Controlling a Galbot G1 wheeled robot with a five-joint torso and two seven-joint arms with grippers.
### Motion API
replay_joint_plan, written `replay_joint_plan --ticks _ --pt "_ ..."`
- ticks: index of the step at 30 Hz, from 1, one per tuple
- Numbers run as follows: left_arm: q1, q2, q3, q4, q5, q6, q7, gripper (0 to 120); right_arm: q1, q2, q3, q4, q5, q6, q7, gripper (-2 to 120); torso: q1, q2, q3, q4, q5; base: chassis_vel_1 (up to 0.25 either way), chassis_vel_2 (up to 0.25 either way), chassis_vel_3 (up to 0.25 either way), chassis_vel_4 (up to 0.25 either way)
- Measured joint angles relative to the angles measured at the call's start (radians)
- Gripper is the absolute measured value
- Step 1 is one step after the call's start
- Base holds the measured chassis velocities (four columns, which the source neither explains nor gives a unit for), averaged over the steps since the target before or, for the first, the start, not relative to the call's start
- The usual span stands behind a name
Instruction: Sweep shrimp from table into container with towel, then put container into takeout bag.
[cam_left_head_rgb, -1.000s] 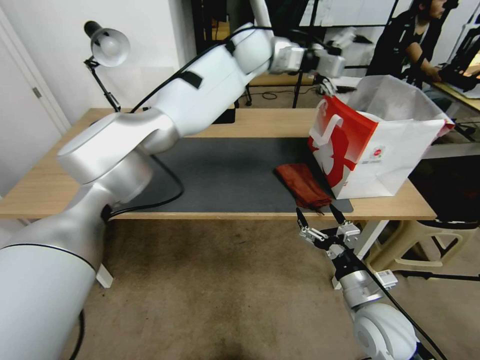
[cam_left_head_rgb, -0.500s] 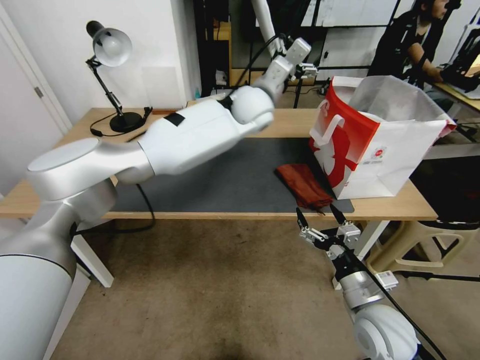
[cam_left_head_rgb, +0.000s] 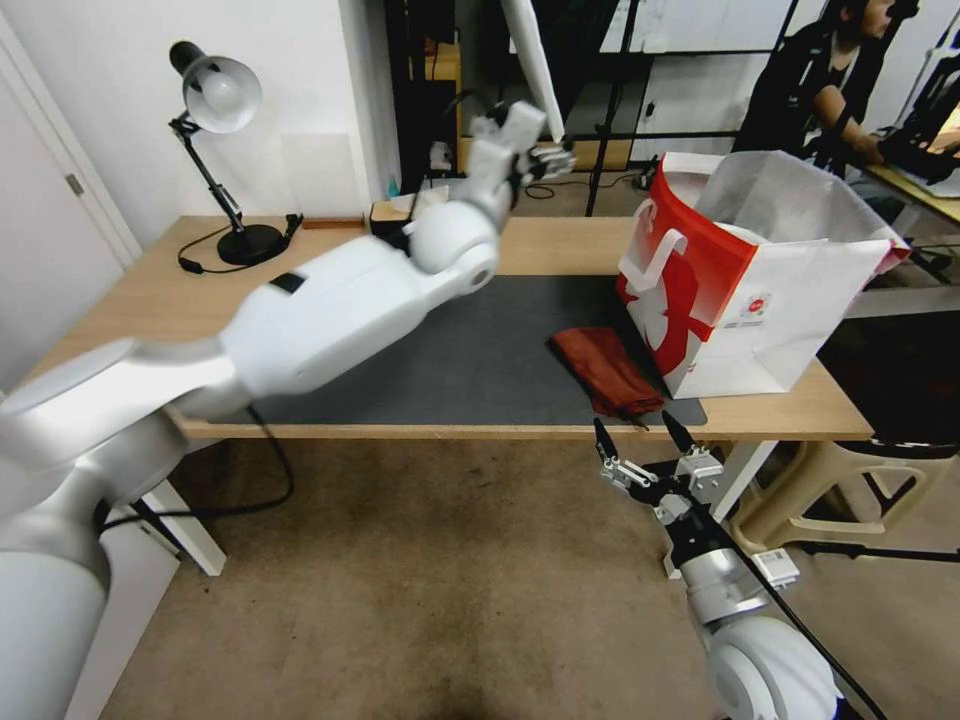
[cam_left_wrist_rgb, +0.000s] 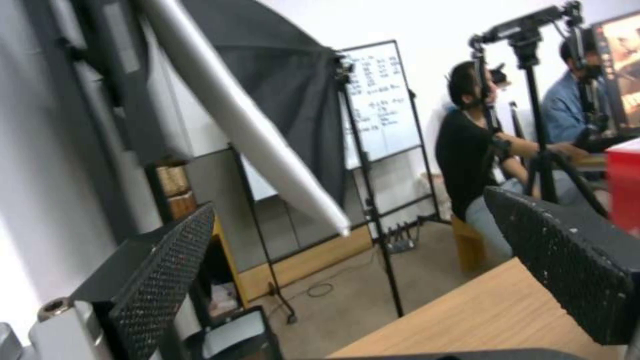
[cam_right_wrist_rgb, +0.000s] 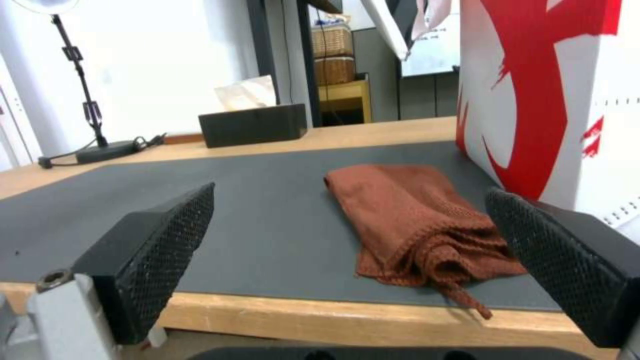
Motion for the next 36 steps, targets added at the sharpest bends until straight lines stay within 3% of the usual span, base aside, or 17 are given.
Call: replay_joint_plan --ticks 3,5,6,8,9,10,13,14,16,17,19,20,21,23,28,32,36 --pt "0.047 0.051 -0.031 -0.031 0.016 -0.036 0.017 100 -0.002 0.006 0.001 0.004 -0.008 0.000 0.000 100 0.000 0.000 0.000 0.0000 -0.0002 0.000 0.000 0.000 0.000" --pt "0.127 0.131 -0.091 -0.099 0.036 -0.064 0.038 100 -0.005 0.014 0.007 0.009 -0.021 0.000 0.000 100 0.000 0.000 0.000 0.0000 0.0002 0.000 0.000 0.000 0.000" --pt "0.127 0.131 -0.091 -0.099 0.036 -0.064 0.038 100 -0.005 0.014 0.007 0.009 -0.021 0.000 0.000 100 0.000 0.000 0.000 0.0000 0.0002 0.000 0.000 0.000 0.000" --pt "0.201 0.189 -0.150 -0.157 0.047 -0.066 0.049 100 -0.008 0.018 0.014 0.014 -0.025 0.000 0.000 100 0.000 0.000 0.000 -0.0001 0.0000 0.000 0.000 0.000 0.000" --pt "0.273 0.226 -0.211 -0.209 0.063 -0.067 0.053 100 -0.007 0.022 0.018 0.017 -0.029 0.003 0.000 100 0.000 0.000 0.000 0.0000 0.0000 0.000 0.000 0.000 0.000" --pt "0.273 0.226 -0.211 -0.209 0.063 -0.067 0.053 100 -0.007 0.022 0.018 0.017 -0.029 0.003 0.000 100 0.000 0.000 0.000 0.0000 0.0000 0.000 0.000 0.000 0.000" --pt "0.514 0.286 -0.427 -0.325 0.137 -0.057 0.059 100 0.005 0.038 0.029 0.023 -0.040 0.004 0.006 100 0.000 0.000 0.000 0.0000 0.0003 0.000 0.000 0.000 0.000" --pt "0.514 0.286 -0.427 -0.325 0.137 -0.057 0.059 100 0.005 0.038 0.029 0.023 -0.040 0.004 0.006 100 0.000 0.000 0.000 0.0000 0.0003 0.000 0.000 0.000 0.000" --pt "0.703 0.303 -0.581 -0.400 0.195 -0.045 0.059 100 0.025 0.049 0.031 0.024 -0.045 0.003 0.010 100 0.000 0.000 0.000 -0.0002 -0.0004 0.000 0.000 0.000 0.000" --pt "0.703 0.303 -0.581 -0.400 0.195 -0.045 0.059 100 0.025 0.049 0.031 0.024 -0.045 0.003 0.010 100 0.000 0.000 0.000 -0.0002 -0.0004 0.000 0.000 0.000 0.000" --pt "0.884 0.301 -0.719 -0.457 0.257 -0.048 0.052 100 0.040 0.055 0.034 0.023 -0.053 0.001 0.010 100 0.000 0.000 0.000 0.0006 0.0004 0.000 0.000 0.000 0.000" --pt "0.884 0.301 -0.719 -0.457 0.257 -0.048 0.052 100 0.040 0.055 0.034 0.023 -0.053 0.001 0.010 100 0.000 0.000 0.000 0.0006 0.0004 0.000 0.000 0.000 0.000" --pt "0.975 0.286 -0.789 -0.479 0.296 -0.061 0.045 100 0.042 0.059 0.037 0.023 -0.058 -0.001 0.010 100 0.000 0.000 0.000 0.0003 0.0001 0.000 0.000 0.000 0.000" --pt "1.099 0.237 -0.868 -0.502 0.367 -0.091 0.031 100 0.043 0.067 0.043 0.023 -0.066 -0.001 0.010 100 0.000 0.000 0.000 0.0001 0.0004 0.000 0.000 0.000 0.000" --pt "1.192 0.160 -0.884 -0.508 0.440 -0.120 0.014 100 0.030 0.084 0.056 0.023 -0.085 0.008 0.012 100 0.000 0.000 0.000 -0.0010 0.0005 0.000 0.000 0.000 0.000" --pt "1.312 0.085 -0.882 -0.500 0.540 -0.190 0.013 100 0.035 0.101 0.058 0.021 -0.098 0.012 0.017 100 0.000 0.000 0.000 0.0002 0.0004 0.000 0.000 0.000 0.000" --pt "1.385 0.033 -0.879 -0.490 0.622 -0.249 0.017 100 0.037 0.109 0.054 0.014 -0.106 0.017 0.017 100 0.000 0.000 0.000 0.0000 0.0006 0.000 0.000 0.000 0.000"
